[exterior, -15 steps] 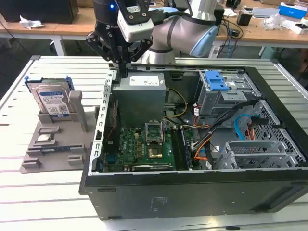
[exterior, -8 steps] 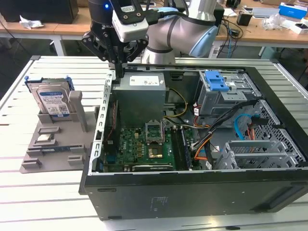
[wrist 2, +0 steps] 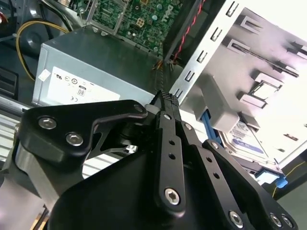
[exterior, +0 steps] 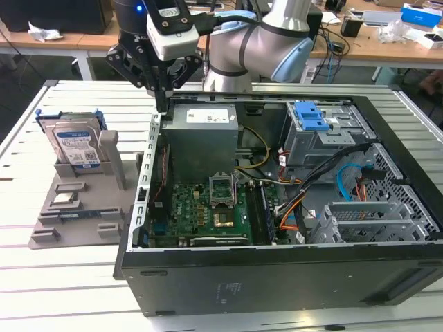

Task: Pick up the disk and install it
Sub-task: 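Reach for the disk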

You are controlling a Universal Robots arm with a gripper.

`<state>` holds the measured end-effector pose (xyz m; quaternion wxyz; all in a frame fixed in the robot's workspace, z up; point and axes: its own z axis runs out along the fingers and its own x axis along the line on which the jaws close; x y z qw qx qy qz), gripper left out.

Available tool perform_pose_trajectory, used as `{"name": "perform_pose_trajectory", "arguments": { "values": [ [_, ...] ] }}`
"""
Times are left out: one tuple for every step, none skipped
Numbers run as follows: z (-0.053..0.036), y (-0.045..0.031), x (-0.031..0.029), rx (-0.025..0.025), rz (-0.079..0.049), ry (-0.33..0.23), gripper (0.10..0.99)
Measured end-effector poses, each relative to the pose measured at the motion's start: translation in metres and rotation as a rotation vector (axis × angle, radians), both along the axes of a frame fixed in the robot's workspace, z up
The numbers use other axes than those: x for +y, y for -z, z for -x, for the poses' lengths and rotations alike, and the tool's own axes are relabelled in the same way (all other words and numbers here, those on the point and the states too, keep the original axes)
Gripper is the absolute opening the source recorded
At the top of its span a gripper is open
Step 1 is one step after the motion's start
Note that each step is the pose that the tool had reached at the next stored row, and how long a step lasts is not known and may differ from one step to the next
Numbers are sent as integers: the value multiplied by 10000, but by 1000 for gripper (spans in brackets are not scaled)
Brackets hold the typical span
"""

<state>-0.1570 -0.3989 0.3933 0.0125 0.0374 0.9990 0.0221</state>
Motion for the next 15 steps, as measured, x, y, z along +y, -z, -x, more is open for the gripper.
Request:
{"name": "perform_pose_trajectory", "arguments": {
  "values": [
    [18, 0, 0, -1, 0, 1, 106],
    [46, 0, 0, 0, 0, 1, 106],
    [68, 0, 0, 0, 0, 1, 106],
    [84, 0, 0, 0, 0, 0, 106],
    [128, 0, 0, 0, 0, 0, 106],
    [147, 0, 0, 0, -1, 0, 106],
    [164, 0, 0, 0, 0, 0, 106],
    [211, 0, 0, 0, -1, 1, 106],
    [245, 0, 0, 0, -1, 1, 106],
    [276, 0, 0, 0, -1, 0, 106],
    [296, 0, 0, 0, -1, 0, 106],
    [314, 0, 0, 0, -1, 0, 106],
    [340, 0, 0, 0, 0, -1, 106],
    [360, 0, 0, 0, 0, 1, 106],
    [394, 0, 0, 0, 0, 1, 106]
  ]
}}
